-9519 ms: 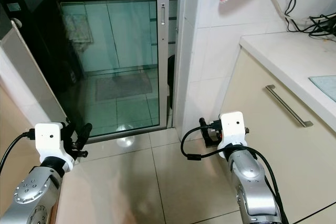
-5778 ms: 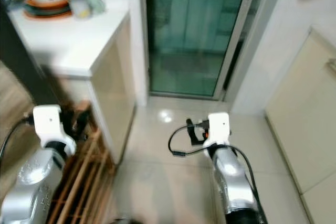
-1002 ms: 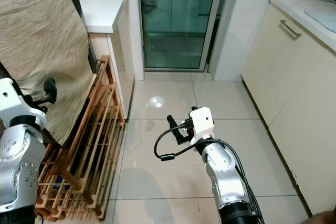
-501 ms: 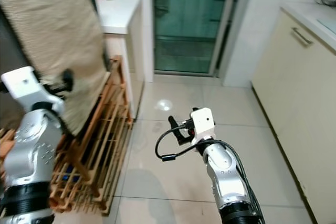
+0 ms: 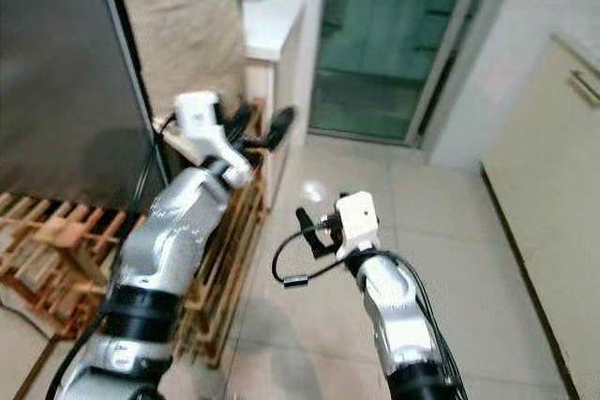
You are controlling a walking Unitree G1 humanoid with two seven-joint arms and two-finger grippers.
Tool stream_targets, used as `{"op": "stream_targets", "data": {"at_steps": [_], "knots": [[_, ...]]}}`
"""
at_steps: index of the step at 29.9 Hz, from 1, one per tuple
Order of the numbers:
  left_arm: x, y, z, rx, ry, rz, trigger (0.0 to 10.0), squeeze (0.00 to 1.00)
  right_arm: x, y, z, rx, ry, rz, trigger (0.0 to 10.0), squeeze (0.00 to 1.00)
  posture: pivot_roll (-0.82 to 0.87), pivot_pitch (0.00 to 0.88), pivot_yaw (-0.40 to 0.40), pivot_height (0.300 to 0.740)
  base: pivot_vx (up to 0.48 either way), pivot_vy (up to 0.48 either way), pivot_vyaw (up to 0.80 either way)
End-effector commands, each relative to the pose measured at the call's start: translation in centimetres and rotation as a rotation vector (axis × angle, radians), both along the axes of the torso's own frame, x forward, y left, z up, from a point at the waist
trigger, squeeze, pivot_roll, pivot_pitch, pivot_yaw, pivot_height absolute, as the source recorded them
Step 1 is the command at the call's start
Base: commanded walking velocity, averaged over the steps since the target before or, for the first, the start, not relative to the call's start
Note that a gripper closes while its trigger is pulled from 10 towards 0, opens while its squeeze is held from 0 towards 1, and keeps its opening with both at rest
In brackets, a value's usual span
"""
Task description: Restocking fridge
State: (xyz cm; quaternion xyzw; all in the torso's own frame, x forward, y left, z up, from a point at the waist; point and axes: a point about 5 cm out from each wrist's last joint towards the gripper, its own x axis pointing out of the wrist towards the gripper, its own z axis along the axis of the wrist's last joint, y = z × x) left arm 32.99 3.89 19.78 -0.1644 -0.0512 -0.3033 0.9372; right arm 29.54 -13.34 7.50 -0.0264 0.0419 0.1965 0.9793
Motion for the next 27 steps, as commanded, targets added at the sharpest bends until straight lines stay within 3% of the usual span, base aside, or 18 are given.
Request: {"op": "stream_targets", "data": {"at_steps": [1,2,3,5,6,7,8,10,14,18,25,27], "knots": [[-0.1,1.7,-1.1,0.053,0.010,0.059,10.0,0.00,0.0,-0.5,0.1,-0.001,-0.001,-0.030,10.0,0.00,-0.14,0.000,0.045,0.740,0.000,0.000,0.00],[-0.2,2.8,-1.6,0.089,0.010,0.098,10.0,0.00,-0.1,-0.6,0.1,-0.002,-0.003,-0.033,10.0,0.00,-0.14,0.000,0.049,0.740,0.000,0.000,0.00],[-0.6,5.1,-2.6,0.122,0.030,0.169,10.0,0.00,-0.2,-0.6,0.3,0.000,-0.010,-0.038,10.0,0.00,-0.14,0.000,0.048,0.740,0.000,0.000,0.00],[-0.8,5.8,-2.8,0.122,0.038,0.187,10.0,0.00,-0.3,-0.7,0.3,0.002,-0.013,-0.040,10.0,0.00,-0.13,0.000,0.047,0.740,0.000,0.000,0.00],[-1.2,7.3,-3.2,0.131,0.035,0.239,10.0,0.00,-0.3,-0.8,0.6,0.007,-0.024,-0.054,10.0,0.00,-0.12,0.000,0.043,0.740,0.000,0.000,0.00],[-2.2,10.0,-3.2,0.152,-0.003,0.347,10.0,0.00,-0.1,-1.1,1.2,0.013,-0.050,-0.087,10.0,0.00,-0.11,0.000,0.036,0.740,0.000,0.000,0.00],[-2.2,10.0,-3.2,0.152,-0.003,0.347,10.0,0.00,-0.1,-1.1,1.2,0.013,-0.050,-0.087,10.0,0.00,-0.11,0.000,0.036,0.740,0.000,0.000,0.00],[-3.1,11.5,-2.6,0.171,-0.056,0.422,10.0,0.00,0.1,-1.2,1.9,0.027,-0.078,-0.103,10.0,0.00,-0.10,0.000,0.032,0.740,0.000,0.000,0.00],[-3.7,12.2,-0.7,0.240,-0.167,0.496,10.0,0.00,0.7,-0.7,2.3,0.035,-0.095,-0.088,10.0,0.00,-0.06,0.000,0.008,0.740,0.000,0.120,0.00],[-3.4,12.2,-0.5,0.260,-0.173,0.518,10.0,0.00,1.1,0.1,2.4,0.041,-0.096,-0.061,10.0,0.00,-0.05,0.000,0.007,0.740,0.000,0.480,0.00],[-2.8,12.5,-1.1,0.264,-0.107,0.600,10.0,0.00,1.5,0.4,2.9,0.057,-0.112,-0.068,10.0,0.00,-0.06,0.000,0.017,0.740,0.000,0.480,0.00],[-2.6,14.0,-2.0,0.197,-0.023,0.744,10.0,0.00,1.8,-0.9,4.1,0.123,-0.183,-0.187,10.0,0.00,-0.06,0.000,0.019,0.740,0.000,0.444,0.00]]}}
